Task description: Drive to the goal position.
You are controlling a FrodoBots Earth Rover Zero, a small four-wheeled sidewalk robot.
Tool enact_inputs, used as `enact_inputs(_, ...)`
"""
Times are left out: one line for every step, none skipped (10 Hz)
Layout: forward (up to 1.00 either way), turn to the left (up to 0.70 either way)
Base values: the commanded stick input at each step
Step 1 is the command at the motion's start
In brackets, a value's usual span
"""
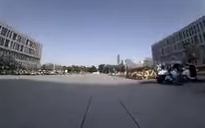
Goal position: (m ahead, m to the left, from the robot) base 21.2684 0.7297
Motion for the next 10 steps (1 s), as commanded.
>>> enact_inputs(1.00,0.02)
enact_inputs(1.00,0.02)
enact_inputs(1.00,0.02)
enact_inputs(1.00,0.02)
enact_inputs(1.00,0.02)
enact_inputs(1.00,0.02)
enact_inputs(1.00,0.02)
enact_inputs(1.00,0.02)
enact_inputs(1.00,0.02)
enact_inputs(1.00,0.02)
